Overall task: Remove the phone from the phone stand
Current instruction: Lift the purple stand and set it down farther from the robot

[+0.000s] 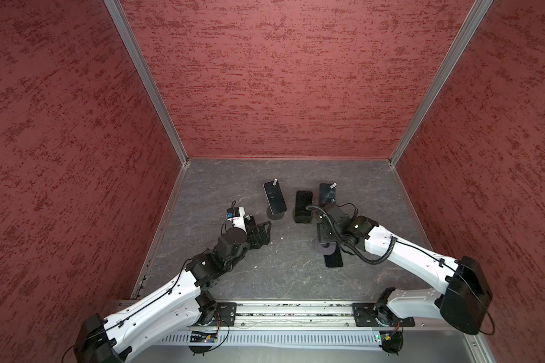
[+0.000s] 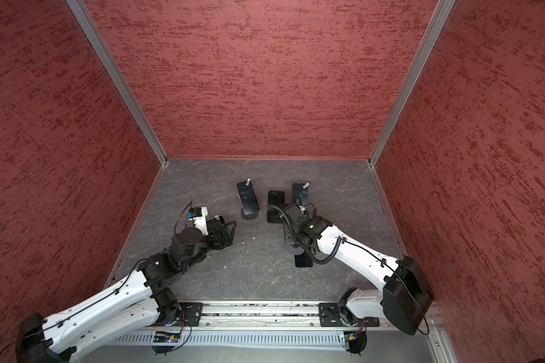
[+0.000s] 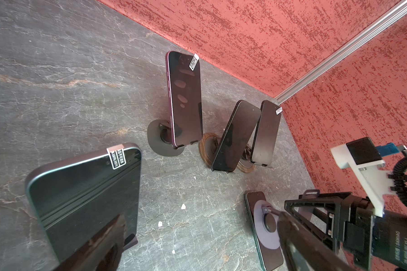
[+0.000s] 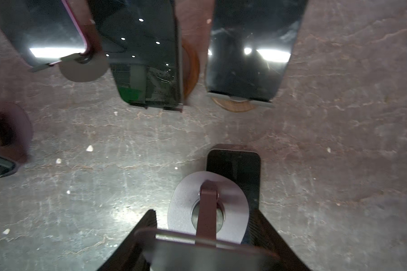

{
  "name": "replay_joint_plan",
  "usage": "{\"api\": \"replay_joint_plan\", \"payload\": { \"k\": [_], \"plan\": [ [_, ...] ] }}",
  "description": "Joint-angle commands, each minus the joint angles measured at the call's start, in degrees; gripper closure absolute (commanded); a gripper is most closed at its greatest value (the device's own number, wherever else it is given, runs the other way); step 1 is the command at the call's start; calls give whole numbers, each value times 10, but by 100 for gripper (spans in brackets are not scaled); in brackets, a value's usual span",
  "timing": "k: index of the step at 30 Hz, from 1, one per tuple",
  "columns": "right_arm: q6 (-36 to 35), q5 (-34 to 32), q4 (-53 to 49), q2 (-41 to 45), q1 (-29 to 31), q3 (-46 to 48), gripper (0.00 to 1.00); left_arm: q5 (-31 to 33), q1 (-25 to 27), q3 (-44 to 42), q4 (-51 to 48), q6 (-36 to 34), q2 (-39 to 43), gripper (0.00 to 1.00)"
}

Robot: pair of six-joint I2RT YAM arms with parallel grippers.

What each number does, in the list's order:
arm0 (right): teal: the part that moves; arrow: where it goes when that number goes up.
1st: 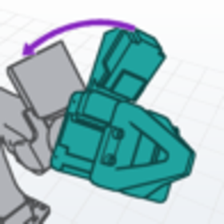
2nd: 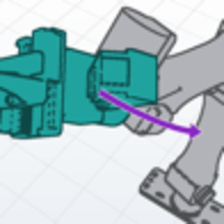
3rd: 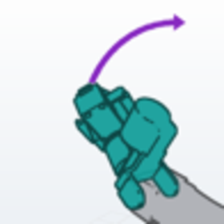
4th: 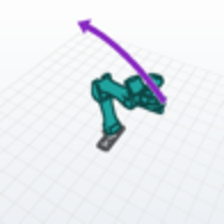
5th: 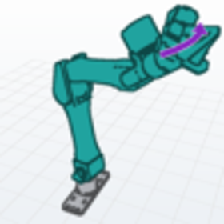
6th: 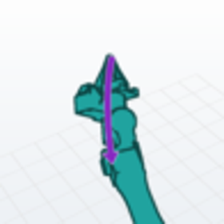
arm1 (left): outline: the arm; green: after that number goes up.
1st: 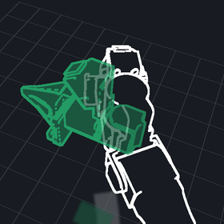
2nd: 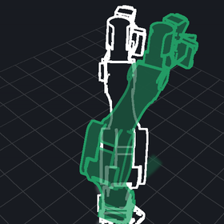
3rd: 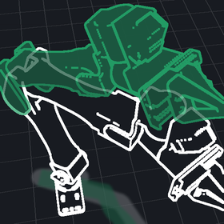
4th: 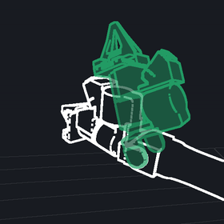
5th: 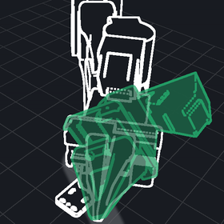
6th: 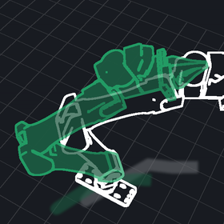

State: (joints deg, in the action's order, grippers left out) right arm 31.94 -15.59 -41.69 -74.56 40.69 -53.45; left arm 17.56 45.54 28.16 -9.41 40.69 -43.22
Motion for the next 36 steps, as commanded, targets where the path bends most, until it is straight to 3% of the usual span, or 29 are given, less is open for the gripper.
{"api": "replay_joint_plan", "payload": {
  "k": [1, 16, 26, 36],
  "plan": [
    [0, -29, -17, 23, -37, 14, 43, -9, -4, -2, 5, 2, -2, 1],
    [-136, 4, 48, 3, -264, -31, 42, -5, -4, 0, -1, 3, -3, 1],
    [-204, 57, 139, -125, -312, -139, 41, -2, -2, 24, -28, -5, -2, 1],
    [-255, 107, 161, -268, -342, -263, 40, 8, 7, 53, -57, -5, -21, 1]
  ]
}}
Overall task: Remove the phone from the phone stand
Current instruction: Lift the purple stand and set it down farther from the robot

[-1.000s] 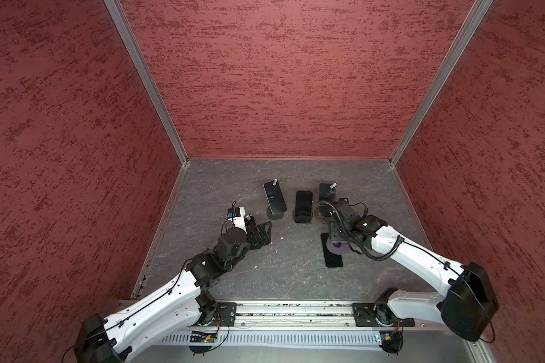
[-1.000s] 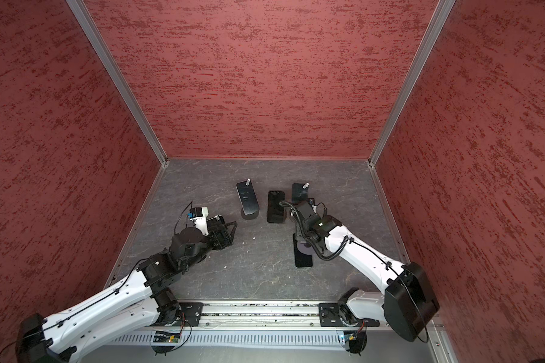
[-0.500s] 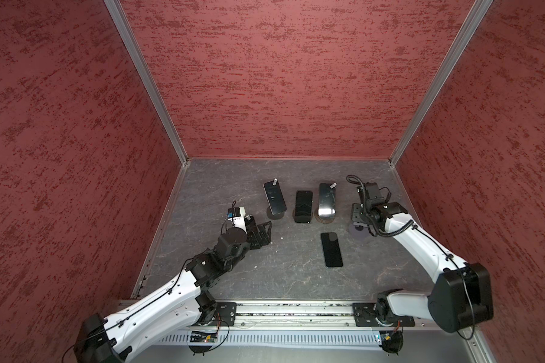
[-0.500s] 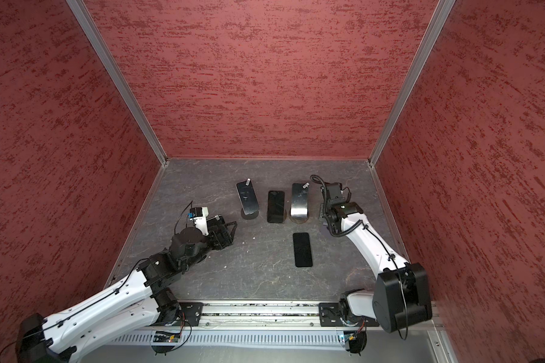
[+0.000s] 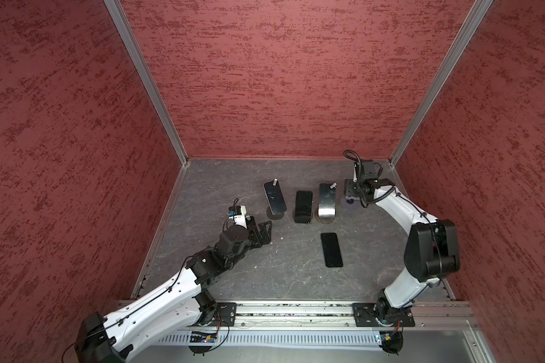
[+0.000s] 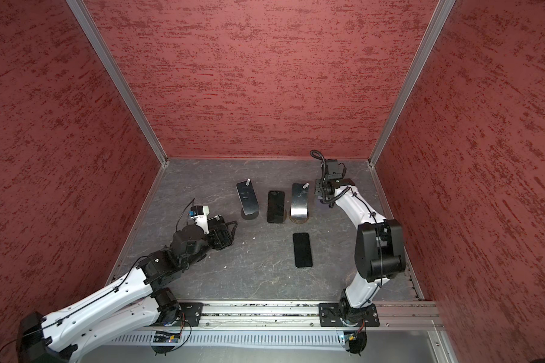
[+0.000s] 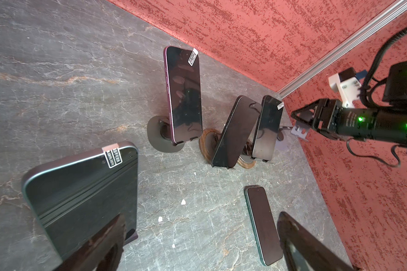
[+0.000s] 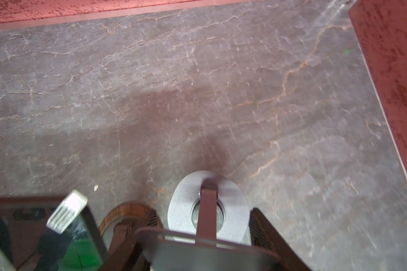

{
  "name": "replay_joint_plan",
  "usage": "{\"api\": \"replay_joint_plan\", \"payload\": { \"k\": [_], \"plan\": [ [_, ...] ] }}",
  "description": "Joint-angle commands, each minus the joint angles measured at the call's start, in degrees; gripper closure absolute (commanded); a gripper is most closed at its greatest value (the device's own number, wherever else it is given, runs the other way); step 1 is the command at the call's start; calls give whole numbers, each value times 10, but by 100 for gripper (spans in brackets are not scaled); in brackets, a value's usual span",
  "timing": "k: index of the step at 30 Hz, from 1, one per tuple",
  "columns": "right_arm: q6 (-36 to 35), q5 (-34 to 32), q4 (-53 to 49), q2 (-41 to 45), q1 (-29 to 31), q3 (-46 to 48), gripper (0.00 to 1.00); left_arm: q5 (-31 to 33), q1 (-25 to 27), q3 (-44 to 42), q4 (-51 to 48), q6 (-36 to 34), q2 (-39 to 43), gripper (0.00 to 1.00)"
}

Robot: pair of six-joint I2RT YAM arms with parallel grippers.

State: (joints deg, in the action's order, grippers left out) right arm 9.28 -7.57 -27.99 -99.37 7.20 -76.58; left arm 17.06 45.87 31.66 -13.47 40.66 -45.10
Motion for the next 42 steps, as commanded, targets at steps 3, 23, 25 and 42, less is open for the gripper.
{"api": "replay_joint_plan", "payload": {
  "k": [3, 23, 25, 42],
  "plan": [
    [-41, 37, 28, -49, -11, -53, 40, 17, 6, 21, -15, -1, -7, 1],
    [-57, 85, 30, -124, -31, -76, 33, 20, 15, 30, -4, -4, -24, 0],
    [-53, 92, 28, -119, -31, -79, 31, 19, 15, 31, -4, -5, -27, 1],
    [-7, 45, 38, 10, -25, -36, 6, -23, 41, 55, 7, -46, -84, 0]
  ]
}}
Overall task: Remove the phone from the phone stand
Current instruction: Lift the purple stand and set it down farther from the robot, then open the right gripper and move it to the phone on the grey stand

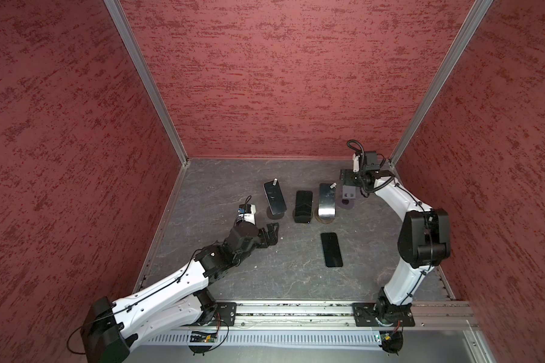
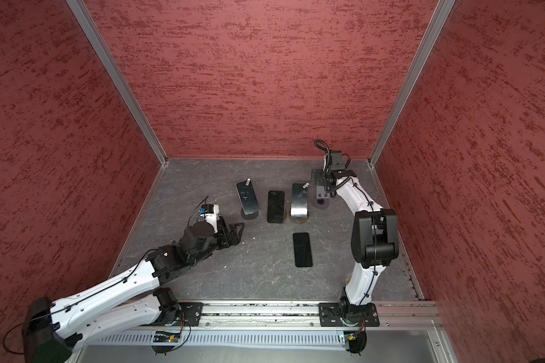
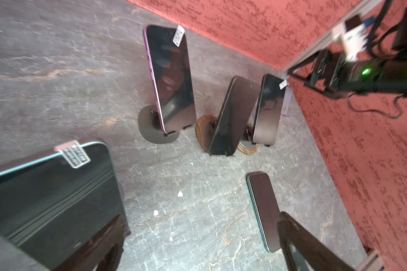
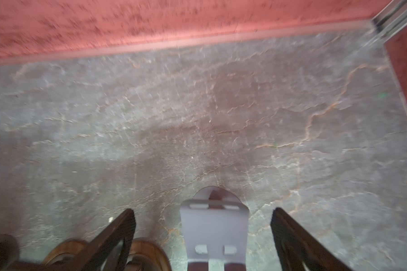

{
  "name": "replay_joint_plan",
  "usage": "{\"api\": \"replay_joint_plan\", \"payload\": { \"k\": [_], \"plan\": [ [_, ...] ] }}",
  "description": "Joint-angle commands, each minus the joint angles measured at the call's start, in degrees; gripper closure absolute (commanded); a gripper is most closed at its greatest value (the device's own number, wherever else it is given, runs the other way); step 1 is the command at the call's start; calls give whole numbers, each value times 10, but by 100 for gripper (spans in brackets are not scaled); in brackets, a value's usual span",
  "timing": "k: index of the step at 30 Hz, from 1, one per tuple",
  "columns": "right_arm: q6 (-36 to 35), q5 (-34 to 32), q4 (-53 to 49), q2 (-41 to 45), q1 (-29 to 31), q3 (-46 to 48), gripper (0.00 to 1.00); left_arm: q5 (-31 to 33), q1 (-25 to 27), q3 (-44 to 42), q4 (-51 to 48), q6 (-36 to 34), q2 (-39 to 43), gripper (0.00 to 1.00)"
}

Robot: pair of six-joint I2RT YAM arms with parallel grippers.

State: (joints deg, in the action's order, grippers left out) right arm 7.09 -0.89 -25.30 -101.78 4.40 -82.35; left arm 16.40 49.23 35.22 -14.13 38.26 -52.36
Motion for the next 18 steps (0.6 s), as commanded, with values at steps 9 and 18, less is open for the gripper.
{"api": "replay_joint_plan", "payload": {
  "k": [9, 18],
  "plan": [
    [49, -22, 29, 124, 23, 125, 1, -19, 32, 36, 32, -40, -59, 0],
    [81, -37, 25, 182, 83, 181, 1, -5, 46, 39, 41, -43, -80, 1]
  ]
}}
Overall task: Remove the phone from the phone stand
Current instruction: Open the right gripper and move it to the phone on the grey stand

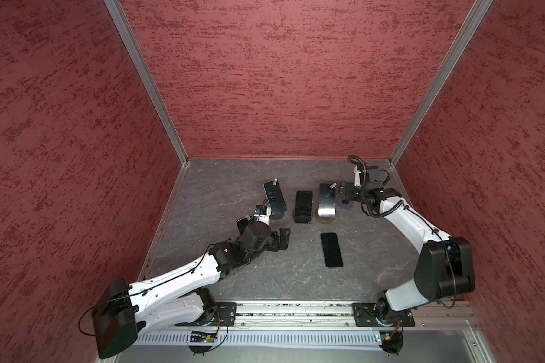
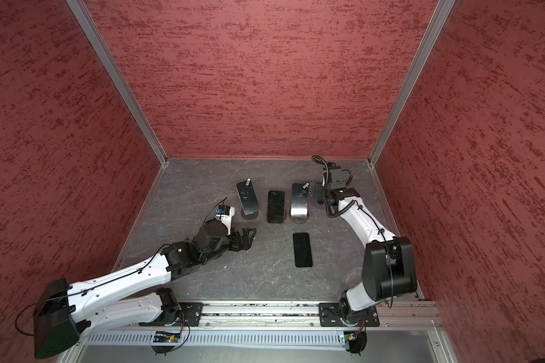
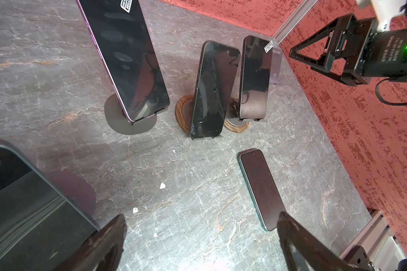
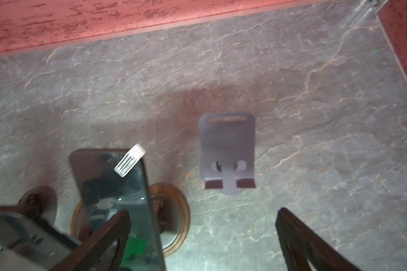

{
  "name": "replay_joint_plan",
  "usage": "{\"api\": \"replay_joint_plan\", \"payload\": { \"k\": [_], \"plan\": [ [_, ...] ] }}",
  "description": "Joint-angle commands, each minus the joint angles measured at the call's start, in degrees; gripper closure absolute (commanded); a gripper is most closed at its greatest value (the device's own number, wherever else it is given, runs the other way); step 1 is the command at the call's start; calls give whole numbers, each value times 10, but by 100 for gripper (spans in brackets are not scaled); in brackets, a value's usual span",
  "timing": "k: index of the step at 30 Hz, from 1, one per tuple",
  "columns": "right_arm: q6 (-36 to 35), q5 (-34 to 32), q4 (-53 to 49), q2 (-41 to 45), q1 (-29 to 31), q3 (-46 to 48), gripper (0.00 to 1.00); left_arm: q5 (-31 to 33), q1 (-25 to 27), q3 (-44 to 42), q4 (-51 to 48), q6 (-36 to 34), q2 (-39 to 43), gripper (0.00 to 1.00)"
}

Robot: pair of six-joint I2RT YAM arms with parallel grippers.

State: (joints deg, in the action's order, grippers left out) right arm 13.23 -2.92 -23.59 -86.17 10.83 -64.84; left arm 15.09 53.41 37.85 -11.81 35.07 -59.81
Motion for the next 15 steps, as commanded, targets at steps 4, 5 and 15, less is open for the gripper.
{"api": "replay_joint_plan", "payload": {
  "k": [4, 5, 15],
  "plan": [
    [33, -25, 4, 26, 55, 11, 1, 12, 10, 12, 22, -13, -12, 0],
    [35, -26, 4, 27, 62, 11, 1, 13, 11, 13, 22, -15, -13, 1],
    [57, -53, -2, -8, 108, 10, 1, 26, 14, 6, 18, -16, -4, 0]
  ]
}}
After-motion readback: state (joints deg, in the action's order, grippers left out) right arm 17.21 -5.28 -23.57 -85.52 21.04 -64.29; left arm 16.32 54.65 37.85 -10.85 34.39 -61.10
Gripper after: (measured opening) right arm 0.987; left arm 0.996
